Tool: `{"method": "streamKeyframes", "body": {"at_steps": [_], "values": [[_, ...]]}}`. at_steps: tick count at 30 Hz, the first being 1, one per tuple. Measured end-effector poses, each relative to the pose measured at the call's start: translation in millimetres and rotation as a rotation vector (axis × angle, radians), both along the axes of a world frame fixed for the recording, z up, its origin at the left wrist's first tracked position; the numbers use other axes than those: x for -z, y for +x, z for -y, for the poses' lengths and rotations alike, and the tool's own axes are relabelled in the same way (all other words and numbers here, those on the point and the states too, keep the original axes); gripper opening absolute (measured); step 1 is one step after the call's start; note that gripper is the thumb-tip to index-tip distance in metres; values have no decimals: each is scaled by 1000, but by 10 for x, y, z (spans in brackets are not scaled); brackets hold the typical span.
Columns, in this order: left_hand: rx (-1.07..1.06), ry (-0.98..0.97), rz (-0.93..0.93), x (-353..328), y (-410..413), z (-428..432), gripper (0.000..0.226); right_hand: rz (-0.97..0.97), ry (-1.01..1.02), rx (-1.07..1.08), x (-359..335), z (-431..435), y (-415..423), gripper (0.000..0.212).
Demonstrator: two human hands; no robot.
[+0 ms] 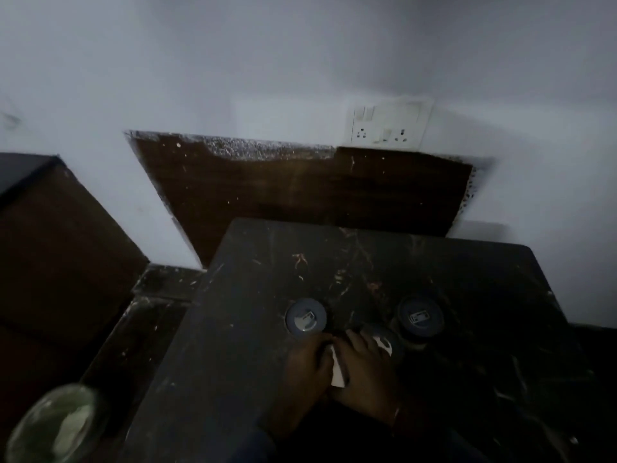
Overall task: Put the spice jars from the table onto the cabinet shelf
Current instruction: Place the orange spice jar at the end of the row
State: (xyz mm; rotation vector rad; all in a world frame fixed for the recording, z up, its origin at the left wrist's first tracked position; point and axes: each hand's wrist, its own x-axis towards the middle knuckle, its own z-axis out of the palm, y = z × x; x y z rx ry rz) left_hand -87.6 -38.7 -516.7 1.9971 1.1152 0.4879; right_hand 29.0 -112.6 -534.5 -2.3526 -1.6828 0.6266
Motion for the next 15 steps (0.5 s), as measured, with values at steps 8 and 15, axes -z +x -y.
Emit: {"method": "streamKeyframes", "body": {"at_steps": [8, 15], "values": [[-53, -254, 119, 40, -96, -61, 22, 73, 174, 20, -146, 57, 52, 79], [-65, -819, 498, -444, -51, -89, 41, -1023, 310, 477, -835, 28, 413, 72]]}}
